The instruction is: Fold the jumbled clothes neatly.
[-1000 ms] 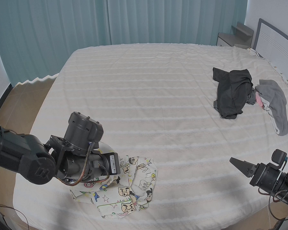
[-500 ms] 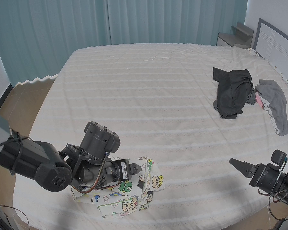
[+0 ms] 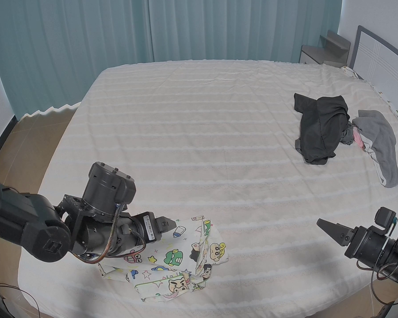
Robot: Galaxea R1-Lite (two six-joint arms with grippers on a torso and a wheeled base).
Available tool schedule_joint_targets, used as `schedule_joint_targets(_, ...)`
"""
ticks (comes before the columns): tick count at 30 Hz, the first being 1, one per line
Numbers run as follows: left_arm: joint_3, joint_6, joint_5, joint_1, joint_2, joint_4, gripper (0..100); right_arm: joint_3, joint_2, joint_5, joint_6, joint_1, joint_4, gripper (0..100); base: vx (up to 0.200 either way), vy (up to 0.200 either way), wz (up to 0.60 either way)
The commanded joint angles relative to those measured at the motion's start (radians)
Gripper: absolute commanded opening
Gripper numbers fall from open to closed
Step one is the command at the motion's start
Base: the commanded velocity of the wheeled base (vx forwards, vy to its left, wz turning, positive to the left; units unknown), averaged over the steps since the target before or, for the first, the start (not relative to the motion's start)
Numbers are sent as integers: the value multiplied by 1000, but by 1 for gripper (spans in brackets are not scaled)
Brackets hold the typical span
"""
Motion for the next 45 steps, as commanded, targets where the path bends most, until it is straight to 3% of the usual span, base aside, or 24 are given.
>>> schedule_joint_targets(1, 58, -19, -55, 77, -85, -1, 100, 18, 2, 0, 1, 2, 1, 100, 0, 200, 0)
schedule_joint_targets(9, 149, -20, -180, 189, -164, -77, 100, 18, 5, 0, 3, 4, 2, 100, 0, 200, 0)
schedule_joint_targets(20, 262, -54, -190, 210, -195, -201, 100, 18, 8, 3, 4, 16, 41, 100, 0, 200, 0)
schedule_joint_targets(24, 301, -73, -229, 235, -240, -207, 100, 18, 32, 17, 14, 79, 41, 100, 0, 200, 0)
schedule_joint_targets(29, 330, -93, -292, 253, -281, -207, 100, -47, 222, 34, 3, 139, 33, 100, 0, 0, 0)
schedule_joint_targets(36, 371, -105, -293, 254, -289, -216, 100, -157, 495, 48, 10, 252, -2, 100, 0, 0, 0)
schedule_joint_targets(45, 422, -105, -315, 253, -313, -242, 100, -265, 719, 55, -9, 277, -55, 100, 0, 0, 0)
